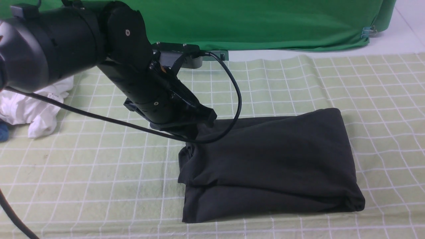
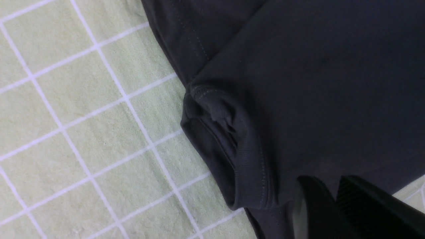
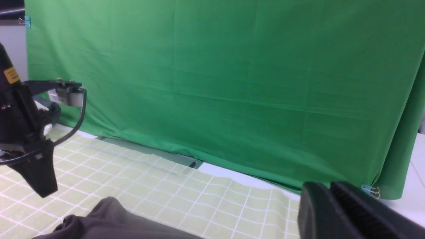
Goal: Fold a long-sleeved shirt over a green coffee tablecloth.
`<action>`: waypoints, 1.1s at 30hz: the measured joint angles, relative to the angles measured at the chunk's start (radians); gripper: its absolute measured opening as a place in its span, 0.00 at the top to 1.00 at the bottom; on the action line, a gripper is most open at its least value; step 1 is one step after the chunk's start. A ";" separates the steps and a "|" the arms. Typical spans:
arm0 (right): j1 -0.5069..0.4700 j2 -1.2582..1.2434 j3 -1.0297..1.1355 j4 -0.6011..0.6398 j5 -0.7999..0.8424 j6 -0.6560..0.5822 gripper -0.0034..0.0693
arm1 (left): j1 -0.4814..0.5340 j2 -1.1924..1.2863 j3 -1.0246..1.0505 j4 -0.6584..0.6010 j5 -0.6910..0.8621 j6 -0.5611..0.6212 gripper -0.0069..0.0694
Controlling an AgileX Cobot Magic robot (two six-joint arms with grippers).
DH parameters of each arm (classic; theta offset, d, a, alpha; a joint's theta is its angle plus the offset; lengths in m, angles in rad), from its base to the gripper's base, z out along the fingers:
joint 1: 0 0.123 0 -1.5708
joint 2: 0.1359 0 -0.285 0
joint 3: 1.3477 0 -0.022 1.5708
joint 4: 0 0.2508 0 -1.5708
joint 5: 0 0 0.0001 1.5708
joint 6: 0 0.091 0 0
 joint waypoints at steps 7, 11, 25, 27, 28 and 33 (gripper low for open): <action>0.000 0.000 0.001 0.000 -0.002 0.000 0.86 | 0.000 0.000 0.000 0.001 0.028 -0.003 0.88; -0.016 -0.013 0.035 0.000 -0.031 0.000 0.86 | 0.000 0.000 0.000 0.005 0.010 -0.002 0.89; -0.413 -0.201 0.441 -0.012 -0.067 0.001 0.83 | 0.000 0.000 0.000 0.005 -0.035 0.000 0.89; -0.422 -0.203 0.453 -0.028 -0.062 0.001 0.83 | 0.000 0.000 0.000 0.005 -0.035 0.001 0.89; -0.422 -0.204 0.454 -0.035 -0.062 0.001 0.82 | 0.000 0.000 0.000 0.005 -0.035 0.001 0.89; -0.392 -0.204 0.458 -0.046 -0.016 0.001 0.80 | 0.000 0.000 0.000 0.005 -0.011 0.001 0.89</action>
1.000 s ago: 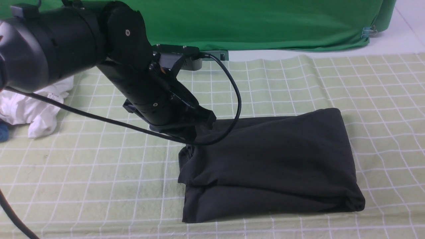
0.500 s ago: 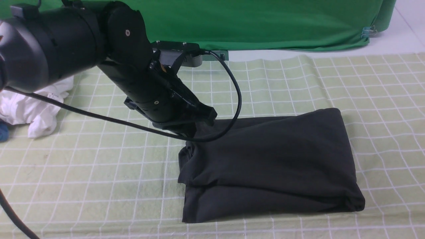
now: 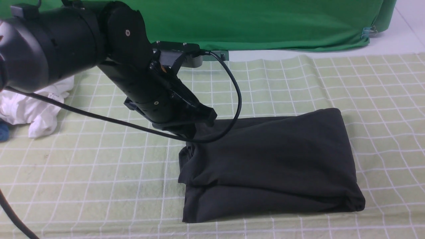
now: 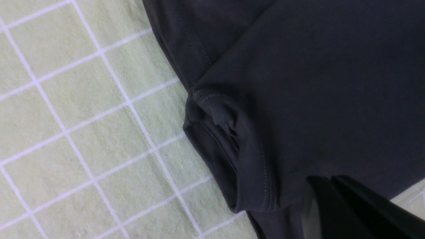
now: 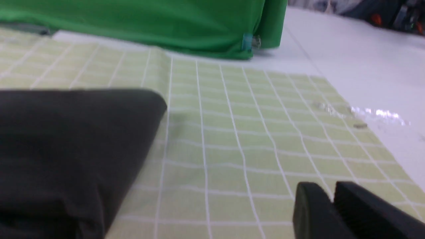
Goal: Fold a long-sleeved shirt over a green coffee tablecloth.
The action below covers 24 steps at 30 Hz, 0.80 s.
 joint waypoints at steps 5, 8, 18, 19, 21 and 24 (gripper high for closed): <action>0.046 0.000 0.000 -0.002 0.007 0.000 0.80 | 0.000 -0.001 0.000 0.000 0.023 0.000 0.89; 0.048 0.000 0.000 -0.002 0.008 0.001 0.79 | 0.000 -0.021 0.000 0.000 0.053 0.000 0.89; 0.050 0.000 0.000 -0.004 0.014 0.001 0.77 | 0.000 -0.298 -0.040 0.105 0.138 0.005 0.89; 0.050 0.000 0.000 -0.004 0.014 0.001 0.77 | 0.000 -0.305 -0.040 0.105 0.138 0.006 0.89; 0.050 0.000 0.000 -0.004 0.014 0.001 0.76 | 0.000 -0.406 -0.018 0.108 0.140 0.019 0.89; 0.050 0.000 0.000 -0.004 0.014 0.001 0.76 | 0.000 -0.511 0.040 0.096 0.134 0.029 0.89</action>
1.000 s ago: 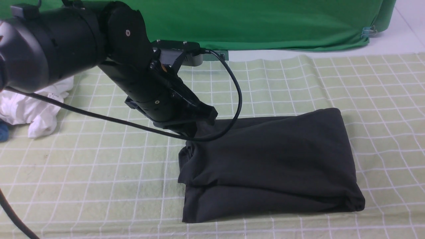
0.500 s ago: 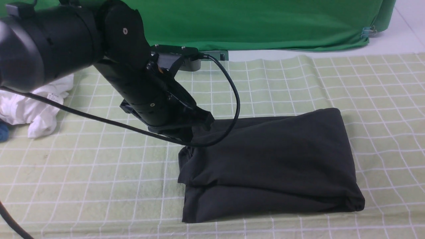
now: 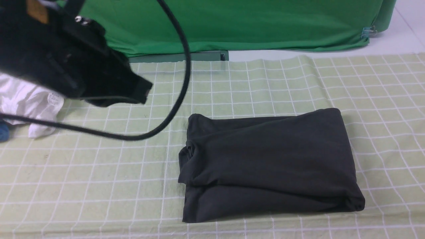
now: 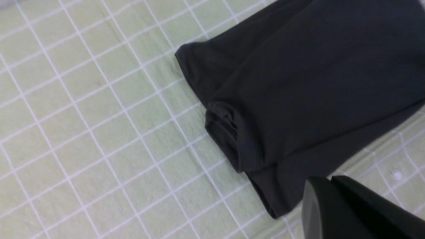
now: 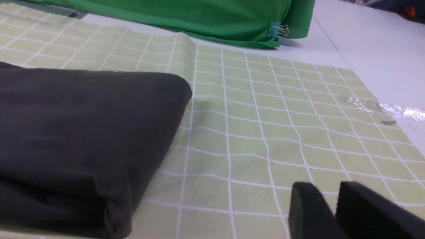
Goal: Fold a long-sleeved shirt over a green coffee tablecloth.
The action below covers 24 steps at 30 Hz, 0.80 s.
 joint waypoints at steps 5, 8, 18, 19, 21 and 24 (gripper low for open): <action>0.000 0.000 0.000 0.000 0.000 0.000 0.74 | 0.000 -0.289 0.259 -0.094 -0.177 0.003 0.89; 0.000 0.000 0.000 0.000 0.000 0.000 0.74 | 0.000 -0.456 0.457 -0.144 -0.392 0.003 0.89; 0.000 0.000 0.000 0.000 0.000 0.000 0.71 | 0.000 -0.827 0.804 -0.150 -0.821 0.003 0.89; 0.000 0.000 0.000 0.000 0.000 0.000 0.71 | 0.000 -0.839 0.814 -0.141 -0.822 0.003 0.89; 0.000 0.000 0.000 0.000 0.000 0.000 0.71 | 0.000 -0.849 0.829 -0.121 -0.820 0.003 0.89; 0.000 0.000 0.000 0.000 0.000 0.000 0.70 | 0.000 -0.850 0.835 -0.074 -0.806 0.004 0.89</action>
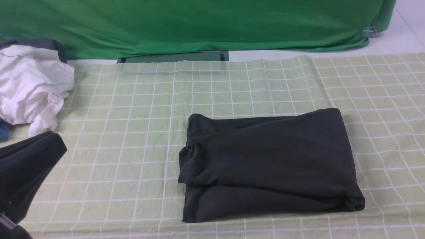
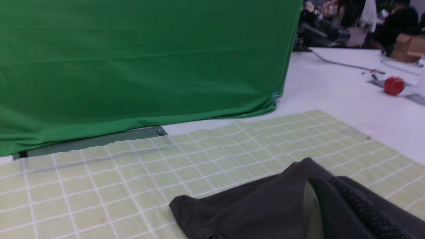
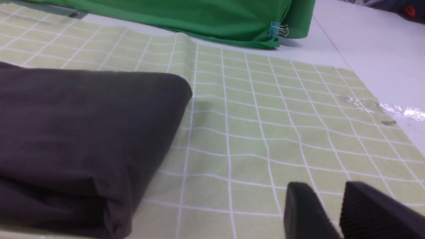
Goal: Fold a long-sleeved shirt over a green coffee tablecloth.
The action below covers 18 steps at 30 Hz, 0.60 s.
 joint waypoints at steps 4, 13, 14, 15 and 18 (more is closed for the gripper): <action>0.000 0.000 0.000 0.000 0.000 0.000 0.68 | 0.000 -0.001 0.000 0.061 0.019 0.000 0.89; 0.000 0.000 0.000 0.000 0.000 0.000 0.65 | 0.000 -0.008 0.023 0.116 -0.032 0.000 0.89; 0.000 0.000 0.000 0.000 0.000 0.000 0.64 | 0.000 -0.018 0.035 0.127 -0.051 0.000 0.89; 0.000 0.000 0.000 0.000 0.000 0.000 0.64 | 0.002 -0.034 0.056 0.144 -0.085 0.000 0.89; 0.000 0.000 0.000 0.000 0.000 0.000 0.63 | 0.040 -0.090 0.107 0.172 -0.139 -0.004 0.89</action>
